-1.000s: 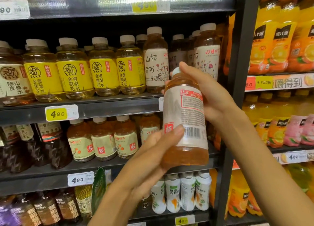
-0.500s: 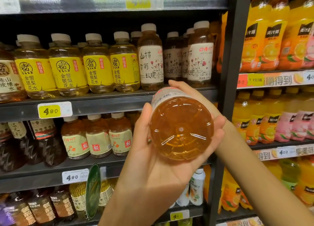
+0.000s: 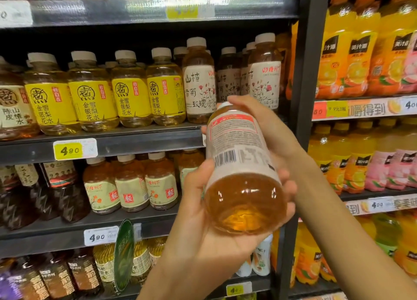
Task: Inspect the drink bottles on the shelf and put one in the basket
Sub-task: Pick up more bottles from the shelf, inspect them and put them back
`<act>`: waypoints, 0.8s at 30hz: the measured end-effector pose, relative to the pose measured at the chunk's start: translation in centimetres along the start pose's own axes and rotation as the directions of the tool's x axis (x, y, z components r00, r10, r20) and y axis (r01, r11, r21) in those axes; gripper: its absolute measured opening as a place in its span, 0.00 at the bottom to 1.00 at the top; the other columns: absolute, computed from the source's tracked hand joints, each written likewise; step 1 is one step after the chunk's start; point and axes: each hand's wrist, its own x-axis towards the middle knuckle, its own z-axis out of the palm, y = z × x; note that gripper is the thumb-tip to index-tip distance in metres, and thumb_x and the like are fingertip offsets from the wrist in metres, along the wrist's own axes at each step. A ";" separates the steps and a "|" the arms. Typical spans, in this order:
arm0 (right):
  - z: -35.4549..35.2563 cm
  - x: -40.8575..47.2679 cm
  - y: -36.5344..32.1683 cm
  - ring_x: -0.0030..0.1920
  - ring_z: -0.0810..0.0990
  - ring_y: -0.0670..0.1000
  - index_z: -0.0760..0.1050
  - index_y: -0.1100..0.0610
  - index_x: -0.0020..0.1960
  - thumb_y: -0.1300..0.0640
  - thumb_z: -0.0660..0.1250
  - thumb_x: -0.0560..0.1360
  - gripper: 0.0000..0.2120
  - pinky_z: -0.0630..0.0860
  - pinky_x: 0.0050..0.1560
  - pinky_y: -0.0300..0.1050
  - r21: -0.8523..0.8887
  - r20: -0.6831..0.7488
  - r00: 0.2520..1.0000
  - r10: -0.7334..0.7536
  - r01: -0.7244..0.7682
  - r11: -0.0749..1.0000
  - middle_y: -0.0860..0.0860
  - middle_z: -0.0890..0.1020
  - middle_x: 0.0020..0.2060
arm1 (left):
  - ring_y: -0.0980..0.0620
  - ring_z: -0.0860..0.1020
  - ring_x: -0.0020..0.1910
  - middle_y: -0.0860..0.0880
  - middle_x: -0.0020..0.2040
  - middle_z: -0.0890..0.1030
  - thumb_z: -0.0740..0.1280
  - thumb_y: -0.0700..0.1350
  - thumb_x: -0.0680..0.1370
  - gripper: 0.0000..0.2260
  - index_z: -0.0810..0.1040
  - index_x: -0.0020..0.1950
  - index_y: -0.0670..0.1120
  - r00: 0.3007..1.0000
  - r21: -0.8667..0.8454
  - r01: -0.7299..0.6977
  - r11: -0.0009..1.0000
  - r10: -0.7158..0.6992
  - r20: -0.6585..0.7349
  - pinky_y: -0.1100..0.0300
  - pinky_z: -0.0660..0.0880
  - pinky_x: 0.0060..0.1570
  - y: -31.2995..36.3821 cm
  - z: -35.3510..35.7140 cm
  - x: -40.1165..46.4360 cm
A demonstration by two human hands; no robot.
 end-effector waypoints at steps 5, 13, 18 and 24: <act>-0.9 0.1 -0.8 0.46 0.83 0.55 0.82 0.48 0.41 0.54 0.67 0.76 0.07 0.82 0.51 0.54 -0.246 -0.027 0.948 -0.317 0.301 0.921 0.52 0.84 0.40 | 0.36 0.80 0.57 0.34 0.59 0.79 0.83 0.48 0.58 0.32 0.81 0.60 0.41 0.998 0.194 -0.049 0.980 0.039 0.054 0.40 0.76 0.57 0.7 -2.1 -0.2; -1.1 0.2 -0.6 0.56 0.80 0.59 0.70 0.54 0.62 0.56 0.68 0.73 0.18 0.79 0.56 0.53 -0.478 0.296 0.816 -0.496 0.576 0.663 0.64 0.76 0.58 | 0.56 0.84 0.46 0.53 0.50 0.85 0.77 0.51 0.61 0.27 0.75 0.58 0.52 0.949 0.855 -0.172 0.490 0.316 0.010 0.67 0.78 0.40 0.5 -4.1 1.1; -2.0 0.1 0.6 0.59 0.80 0.47 0.65 0.48 0.67 0.55 0.72 0.69 0.29 0.77 0.52 0.38 -0.452 0.318 0.860 -0.399 0.507 0.734 0.50 0.78 0.61 | 0.57 0.83 0.48 0.55 0.50 0.85 0.78 0.48 0.61 0.25 0.76 0.56 0.55 0.893 0.883 -0.274 0.380 0.441 0.088 0.69 0.78 0.42 0.3 -5.6 2.0; -2.6 -0.6 1.7 0.57 0.81 0.54 0.72 0.59 0.63 0.55 0.70 0.67 0.26 0.77 0.56 0.45 -0.401 0.369 0.843 -0.391 0.524 0.751 0.56 0.81 0.56 | 0.58 0.81 0.54 0.56 0.55 0.82 0.80 0.41 0.64 0.32 0.71 0.64 0.53 0.801 0.927 -0.339 0.159 0.565 0.196 0.70 0.76 0.48 1.1 -6.7 3.6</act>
